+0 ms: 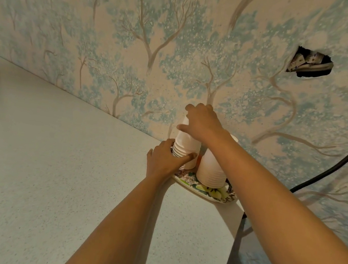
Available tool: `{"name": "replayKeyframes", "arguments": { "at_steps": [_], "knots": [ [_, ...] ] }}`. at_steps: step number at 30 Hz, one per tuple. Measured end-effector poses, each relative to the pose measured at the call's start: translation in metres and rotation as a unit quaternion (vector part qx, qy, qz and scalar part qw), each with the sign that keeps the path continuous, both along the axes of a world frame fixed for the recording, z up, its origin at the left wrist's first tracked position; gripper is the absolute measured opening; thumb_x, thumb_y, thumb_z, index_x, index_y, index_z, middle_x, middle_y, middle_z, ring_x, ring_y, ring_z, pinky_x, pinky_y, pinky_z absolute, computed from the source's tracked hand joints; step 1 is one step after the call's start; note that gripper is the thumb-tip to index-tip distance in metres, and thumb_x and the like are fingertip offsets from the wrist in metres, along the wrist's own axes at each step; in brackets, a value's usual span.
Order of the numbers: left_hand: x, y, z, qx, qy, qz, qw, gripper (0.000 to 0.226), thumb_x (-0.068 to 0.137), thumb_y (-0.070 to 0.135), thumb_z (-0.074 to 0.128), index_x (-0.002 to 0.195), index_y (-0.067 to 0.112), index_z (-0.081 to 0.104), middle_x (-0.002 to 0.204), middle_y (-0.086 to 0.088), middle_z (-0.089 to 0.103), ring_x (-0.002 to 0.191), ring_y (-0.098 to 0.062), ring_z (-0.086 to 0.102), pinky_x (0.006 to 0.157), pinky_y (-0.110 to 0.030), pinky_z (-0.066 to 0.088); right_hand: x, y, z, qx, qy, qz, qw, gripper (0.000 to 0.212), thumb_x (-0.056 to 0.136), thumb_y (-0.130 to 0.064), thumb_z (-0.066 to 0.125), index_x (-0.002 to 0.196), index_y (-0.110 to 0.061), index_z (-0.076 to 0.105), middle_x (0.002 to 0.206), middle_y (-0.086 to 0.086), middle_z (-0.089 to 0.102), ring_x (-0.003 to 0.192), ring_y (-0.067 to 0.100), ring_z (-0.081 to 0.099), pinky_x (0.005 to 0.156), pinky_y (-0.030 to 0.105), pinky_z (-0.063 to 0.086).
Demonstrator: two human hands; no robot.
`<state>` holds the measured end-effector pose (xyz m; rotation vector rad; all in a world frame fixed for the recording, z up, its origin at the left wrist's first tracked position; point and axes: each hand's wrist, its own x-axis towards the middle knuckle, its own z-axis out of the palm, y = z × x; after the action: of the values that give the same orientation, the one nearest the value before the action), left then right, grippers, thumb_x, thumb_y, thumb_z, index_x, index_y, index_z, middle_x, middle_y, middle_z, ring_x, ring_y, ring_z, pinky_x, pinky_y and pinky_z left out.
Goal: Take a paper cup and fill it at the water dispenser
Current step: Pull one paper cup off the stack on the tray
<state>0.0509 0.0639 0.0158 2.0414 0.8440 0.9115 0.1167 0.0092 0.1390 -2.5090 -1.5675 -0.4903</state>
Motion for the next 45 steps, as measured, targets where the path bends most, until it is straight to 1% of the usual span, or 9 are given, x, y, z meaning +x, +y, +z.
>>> {"name": "replayKeyframes", "arguments": {
  "at_steps": [4, 18, 24, 35, 37, 39, 40, 42, 45],
  "knots": [
    [0.001, 0.0, -0.001, 0.001, -0.008, 0.005, 1.0, 0.071, 0.065, 0.072, 0.058, 0.119, 0.027, 0.052, 0.122, 0.002, 0.064, 0.113, -0.019, 0.058, 0.104, -0.052, 0.037, 0.009, 0.0, 0.001, 0.003, 0.056, -0.04, 0.998, 0.064, 0.088, -0.051, 0.052, 0.134, -0.007, 0.041, 0.134, 0.019, 0.048, 0.124, 0.038, 0.041, 0.095, 0.04, 0.04],
    [0.0, 0.001, -0.002, 0.008, -0.014, 0.003, 1.0, 0.078, 0.06, 0.077, 0.054, 0.121, 0.028, 0.051, 0.124, 0.0, 0.062, 0.114, -0.022, 0.057, 0.103, -0.055, 0.038, 0.017, -0.006, 0.029, 0.104, 0.166, -0.006, 0.981, 0.063, 0.082, -0.044, 0.065, 0.134, -0.014, 0.047, 0.139, 0.017, 0.044, 0.123, 0.032, 0.047, 0.091, 0.035, 0.043],
    [-0.001, 0.001, -0.002, 0.015, -0.017, 0.002, 1.0, 0.079, 0.061, 0.076, 0.054, 0.122, 0.027, 0.051, 0.126, -0.001, 0.061, 0.116, -0.023, 0.056, 0.104, -0.054, 0.037, 0.021, -0.023, 0.047, 0.188, 0.208, 0.009, 0.96, 0.054, 0.08, -0.041, 0.068, 0.127, -0.019, 0.052, 0.135, 0.014, 0.048, 0.118, 0.03, 0.05, 0.079, 0.029, 0.04],
    [-0.005, -0.004, 0.004, -0.007, -0.045, -0.015, 0.999, 0.094, 0.061, 0.082, 0.048, 0.136, 0.027, 0.039, 0.142, -0.004, 0.049, 0.128, -0.027, 0.048, 0.109, -0.054, 0.033, 0.01, -0.064, 0.045, 0.327, 0.28, -0.002, 0.902, 0.056, 0.078, -0.033, 0.072, 0.121, -0.013, 0.042, 0.127, 0.013, 0.045, 0.094, 0.019, 0.043, 0.076, 0.025, 0.036],
    [-0.008, -0.008, 0.005, -0.002, -0.091, 0.006, 0.996, 0.084, 0.067, 0.078, 0.05, 0.132, 0.026, 0.044, 0.14, -0.004, 0.052, 0.126, -0.025, 0.049, 0.107, -0.044, 0.038, 0.007, -0.07, 0.043, 0.346, 0.306, -0.006, 0.887, 0.058, 0.078, -0.033, 0.071, 0.121, -0.013, 0.04, 0.127, 0.014, 0.047, 0.099, 0.022, 0.049, 0.073, 0.027, 0.038],
    [-0.014, -0.017, 0.008, 0.017, -0.149, 0.038, 0.988, 0.068, 0.074, 0.071, 0.051, 0.126, 0.027, 0.049, 0.134, -0.002, 0.057, 0.114, -0.014, 0.053, 0.088, -0.021, 0.038, 0.002, -0.078, 0.04, 0.373, 0.333, -0.002, 0.866, 0.058, 0.078, -0.032, 0.071, 0.121, -0.012, 0.038, 0.124, 0.013, 0.05, 0.103, 0.027, 0.056, 0.071, 0.029, 0.041],
    [-0.017, -0.021, 0.01, 0.03, -0.172, 0.053, 0.983, 0.063, 0.076, 0.068, 0.05, 0.124, 0.027, 0.051, 0.131, -0.002, 0.058, 0.108, -0.009, 0.052, 0.081, -0.017, 0.035, -0.001, -0.081, 0.037, 0.387, 0.345, 0.002, 0.855, 0.057, 0.078, -0.032, 0.071, 0.12, -0.012, 0.038, 0.12, 0.012, 0.051, 0.102, 0.028, 0.057, 0.07, 0.029, 0.042],
    [-0.021, -0.026, 0.017, 0.053, -0.196, 0.062, 0.977, 0.058, 0.081, 0.062, 0.046, 0.124, 0.024, 0.052, 0.131, -0.003, 0.058, 0.112, -0.011, 0.051, 0.087, -0.022, 0.034, -0.006, -0.087, 0.031, 0.411, 0.366, 0.007, 0.835, 0.056, 0.078, -0.031, 0.071, 0.119, -0.013, 0.037, 0.108, 0.006, 0.05, 0.091, 0.024, 0.059, 0.063, 0.027, 0.042],
    [-0.023, -0.035, 0.036, 0.038, -0.229, 0.041, 0.972, 0.05, 0.086, 0.053, 0.045, 0.126, 0.023, 0.051, 0.133, -0.003, 0.054, 0.119, -0.017, 0.049, 0.096, -0.028, 0.036, -0.015, -0.092, 0.022, 0.445, 0.406, 0.004, 0.798, 0.05, 0.079, -0.032, 0.07, 0.115, -0.017, 0.039, 0.084, -0.011, 0.046, 0.063, 0.0, 0.051, 0.052, 0.02, 0.036]
  ]
}}
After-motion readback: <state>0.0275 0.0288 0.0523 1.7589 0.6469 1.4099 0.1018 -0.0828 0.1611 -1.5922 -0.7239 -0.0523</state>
